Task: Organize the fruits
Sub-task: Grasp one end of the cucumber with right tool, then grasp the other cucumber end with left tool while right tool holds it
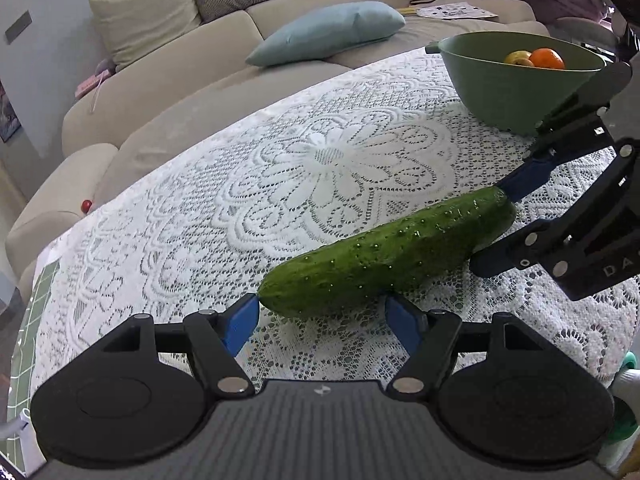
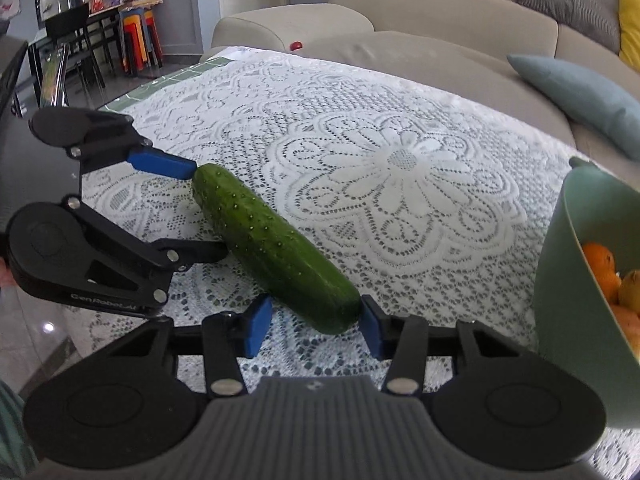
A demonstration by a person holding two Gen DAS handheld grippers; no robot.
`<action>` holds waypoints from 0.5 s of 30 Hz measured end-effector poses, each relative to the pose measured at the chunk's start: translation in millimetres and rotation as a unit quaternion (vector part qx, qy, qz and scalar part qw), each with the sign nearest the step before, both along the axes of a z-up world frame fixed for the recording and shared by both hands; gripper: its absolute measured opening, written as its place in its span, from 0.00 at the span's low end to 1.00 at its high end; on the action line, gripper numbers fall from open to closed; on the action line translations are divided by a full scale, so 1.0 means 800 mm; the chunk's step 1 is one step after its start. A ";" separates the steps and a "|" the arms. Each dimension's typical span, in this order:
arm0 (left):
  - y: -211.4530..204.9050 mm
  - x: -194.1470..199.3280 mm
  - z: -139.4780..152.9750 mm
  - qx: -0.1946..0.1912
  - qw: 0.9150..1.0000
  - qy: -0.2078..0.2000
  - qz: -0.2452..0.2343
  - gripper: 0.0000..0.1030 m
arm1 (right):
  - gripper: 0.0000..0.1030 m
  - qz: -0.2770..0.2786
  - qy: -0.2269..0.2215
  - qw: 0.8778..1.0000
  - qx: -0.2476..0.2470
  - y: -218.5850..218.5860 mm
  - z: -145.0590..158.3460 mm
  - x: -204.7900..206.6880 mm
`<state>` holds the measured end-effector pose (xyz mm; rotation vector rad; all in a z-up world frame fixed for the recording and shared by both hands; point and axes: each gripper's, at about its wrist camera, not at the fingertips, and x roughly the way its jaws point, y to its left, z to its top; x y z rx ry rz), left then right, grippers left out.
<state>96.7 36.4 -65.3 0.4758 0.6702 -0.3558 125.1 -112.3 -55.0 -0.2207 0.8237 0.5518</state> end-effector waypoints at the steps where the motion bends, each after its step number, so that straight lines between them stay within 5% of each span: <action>1: 0.000 0.000 0.000 0.000 1.000 -0.001 0.000 0.82 | 0.44 0.000 -0.001 1.000 0.000 0.000 0.000 0.001; 15: -0.006 0.008 0.000 -0.002 1.000 0.003 0.002 0.76 | 0.45 -0.006 0.005 0.999 0.046 -0.014 0.009 0.024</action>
